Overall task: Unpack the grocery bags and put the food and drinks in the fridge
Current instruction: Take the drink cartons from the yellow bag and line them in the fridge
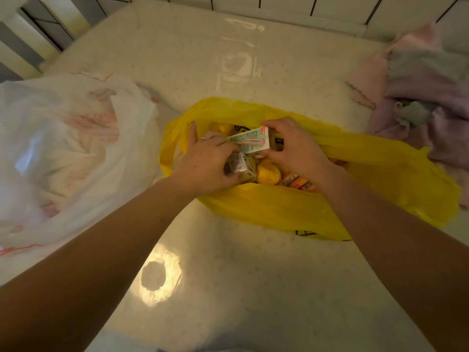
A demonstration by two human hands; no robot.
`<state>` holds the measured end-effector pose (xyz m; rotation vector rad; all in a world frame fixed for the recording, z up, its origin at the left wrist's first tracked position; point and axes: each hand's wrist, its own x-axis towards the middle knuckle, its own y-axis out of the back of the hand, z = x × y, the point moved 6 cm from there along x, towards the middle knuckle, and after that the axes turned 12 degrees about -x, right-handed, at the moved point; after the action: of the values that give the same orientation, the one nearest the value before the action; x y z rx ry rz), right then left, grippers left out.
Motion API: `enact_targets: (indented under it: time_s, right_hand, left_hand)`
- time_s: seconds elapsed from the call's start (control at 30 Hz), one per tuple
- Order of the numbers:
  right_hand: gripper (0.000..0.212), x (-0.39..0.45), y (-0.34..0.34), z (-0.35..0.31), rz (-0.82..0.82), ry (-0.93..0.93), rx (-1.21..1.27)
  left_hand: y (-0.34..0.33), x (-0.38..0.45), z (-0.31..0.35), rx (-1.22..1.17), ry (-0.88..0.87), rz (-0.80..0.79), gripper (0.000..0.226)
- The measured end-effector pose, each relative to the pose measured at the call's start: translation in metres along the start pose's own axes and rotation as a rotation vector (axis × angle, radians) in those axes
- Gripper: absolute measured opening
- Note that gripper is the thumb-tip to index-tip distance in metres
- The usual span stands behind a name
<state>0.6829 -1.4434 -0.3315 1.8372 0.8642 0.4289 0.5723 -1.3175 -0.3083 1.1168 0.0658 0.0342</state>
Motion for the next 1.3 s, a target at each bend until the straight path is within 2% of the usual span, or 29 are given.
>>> enact_targets:
  time_s: [0.07, 0.2, 0.37, 0.5, 0.6, 0.7, 0.83, 1.0, 1.17, 1.3]
  right_hand:
    - [0.065, 0.000, 0.008, -0.001, 0.020, 0.012, 0.001]
    - [0.063, -0.005, 0.030, -0.002, 0.095, 0.006, 0.008]
    - [0.064, -0.011, 0.039, -0.004, 0.103, 0.012, -0.039]
    - [0.067, -0.011, 0.030, -0.008, 0.090, 0.020, -0.057]
    - [0.067, -0.009, 0.028, -0.013, 0.115, 0.017, -0.008]
    - [0.065, -0.005, 0.025, -0.013, 0.098, -0.011, 0.077]
    - [0.071, -0.003, 0.012, -0.013, 0.033, -0.053, 0.135]
    - [0.072, -0.003, 0.014, -0.022, 0.058, -0.043, 0.113]
    - [0.068, -0.020, 0.044, -0.025, 0.170, -0.123, 0.263]
    - [0.061, -0.043, 0.080, -0.045, 0.267, -0.088, 0.304]
  left_hand:
    - [0.009, -0.003, -0.002, -0.077, -0.020, 0.071, 0.068]
    - [0.020, -0.008, -0.001, -0.282, -0.015, 0.219, 0.060]
    - [0.019, -0.007, 0.000, -0.509, 0.051, 0.244, 0.050]
    - [0.007, -0.011, -0.005, -0.401, 0.132, 0.138, 0.047]
    - [0.006, -0.008, -0.005, -0.311, 0.180, 0.077, 0.059]
    - [0.003, -0.002, -0.004, -0.071, 0.209, -0.039, 0.069]
    - [0.003, 0.004, 0.001, 0.107, 0.214, -0.033, 0.055]
    - [0.014, 0.002, 0.006, 0.101, 0.204, 0.075, 0.048]
    - [0.054, -0.034, -0.002, -0.324, 0.341, 0.308, 0.046]
    - [0.083, -0.073, -0.001, -0.522, 0.419, 0.505, 0.036]
